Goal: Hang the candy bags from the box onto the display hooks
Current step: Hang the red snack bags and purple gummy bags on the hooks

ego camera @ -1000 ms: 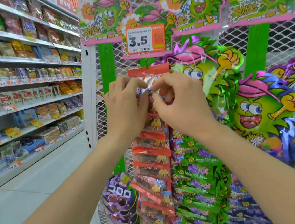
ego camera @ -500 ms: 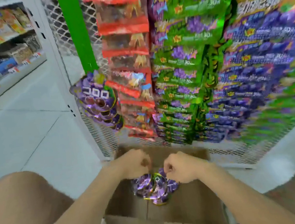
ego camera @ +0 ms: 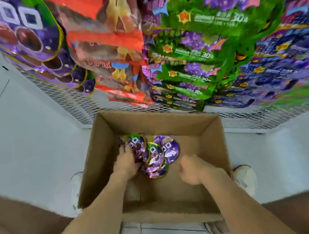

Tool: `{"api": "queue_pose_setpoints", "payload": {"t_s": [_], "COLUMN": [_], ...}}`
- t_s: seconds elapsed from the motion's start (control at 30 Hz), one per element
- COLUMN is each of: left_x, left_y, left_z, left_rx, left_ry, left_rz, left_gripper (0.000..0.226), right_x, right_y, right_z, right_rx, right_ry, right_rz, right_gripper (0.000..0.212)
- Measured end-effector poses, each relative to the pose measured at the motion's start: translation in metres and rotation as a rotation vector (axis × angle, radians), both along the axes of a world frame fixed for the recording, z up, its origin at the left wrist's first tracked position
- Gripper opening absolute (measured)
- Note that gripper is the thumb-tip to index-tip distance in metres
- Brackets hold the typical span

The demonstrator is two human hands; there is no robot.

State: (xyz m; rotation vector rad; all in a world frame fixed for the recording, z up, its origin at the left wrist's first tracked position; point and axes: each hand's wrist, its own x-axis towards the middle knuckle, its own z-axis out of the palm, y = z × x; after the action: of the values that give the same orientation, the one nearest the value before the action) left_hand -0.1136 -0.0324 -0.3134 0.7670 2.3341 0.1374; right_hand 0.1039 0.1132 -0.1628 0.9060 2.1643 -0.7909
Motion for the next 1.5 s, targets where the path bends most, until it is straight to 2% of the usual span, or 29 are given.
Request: {"api": "queue_pose_setpoints", "payload": {"t_s": [0.1, 0.23, 0.37, 0.53, 0.7, 0.83, 0.9, 0.97, 1.03, 1.1, 1.17, 1.27, 1.33, 1.4, 1.47, 1.5], "left_x": [0.008, 0.023, 0.031, 0.032, 0.013, -0.006, -0.016, -0.029, -0.041, -0.048, -0.053, -0.064, -0.069, -0.074, -0.083, -0.090], "left_y": [0.008, 0.021, 0.020, 0.005, -0.009, -0.020, -0.027, -0.036, -0.044, -0.049, -0.053, -0.060, -0.066, -0.072, -0.077, -0.079], "left_z": [0.003, 0.035, 0.054, 0.077, 0.129, 0.188, 0.223, 0.261, 0.298, 0.339, 0.383, 0.441, 0.474, 0.497, 0.504, 0.503], "left_rx": [0.026, -0.056, -0.095, -0.092, 0.030, 0.195, 0.322, 0.455, 0.601, 0.741, 0.849, 0.889, 0.911, 0.976, 1.050, 1.069], "left_ry": [0.012, 0.180, 0.167, 0.267, 0.238, 0.313, 0.344, 0.317, 0.244, 0.166, 0.113, -0.009, -0.088, -0.235, -0.358, -0.350], "left_rz": [0.032, -0.095, -0.199, -0.411, -0.390, -0.519, -0.603, -0.589, -0.546, -0.547, -0.559, -0.534, -0.535, -0.481, -0.394, -0.345], "left_gripper": [0.116, 0.084, 0.042, 0.034, 0.035, 0.029, 0.039, 0.037, 0.030, 0.025, 0.018, 0.019, 0.018, 0.018, 0.026, 0.031], "right_x": [-0.014, -0.024, -0.031, -0.039, -0.054, -0.068, -0.072, -0.075, -0.078, -0.086, -0.096, -0.112, -0.118, -0.124, -0.132, -0.135], "right_y": [-0.003, -0.013, -0.024, -0.039, -0.071, -0.085, -0.083, -0.080, -0.076, -0.072, -0.067, -0.066, -0.071, -0.079, -0.082, -0.083], "right_z": [-0.022, -0.027, -0.024, -0.012, 0.021, 0.063, 0.081, 0.101, 0.123, 0.152, 0.184, 0.233, 0.263, 0.283, 0.295, 0.298], "right_rx": [-0.017, -0.063, -0.098, -0.024, 0.044, -0.008, -0.183, -0.469, -0.696, -0.840, -0.912, -0.987, -1.036, -1.001, -0.814, -0.727], "right_ry": [0.023, 0.028, 0.034, 0.004, 0.166, 0.317, 0.346, 0.401, 0.432, 0.517, 0.611, 0.686, 0.717, 0.764, 0.866, 0.932], "right_rz": [-0.035, -0.110, -0.197, -0.362, -0.771, -1.178, -1.382, -1.488, -1.455, -1.393, -1.315, -1.211, -1.080, -0.947, -0.866, -0.846], "right_gripper": [0.022, 0.015, 0.015, 0.017, 0.030, 0.049, 0.053, 0.051, 0.048, 0.042, 0.035, 0.025, 0.025, 0.017, 0.014, 0.020]}}
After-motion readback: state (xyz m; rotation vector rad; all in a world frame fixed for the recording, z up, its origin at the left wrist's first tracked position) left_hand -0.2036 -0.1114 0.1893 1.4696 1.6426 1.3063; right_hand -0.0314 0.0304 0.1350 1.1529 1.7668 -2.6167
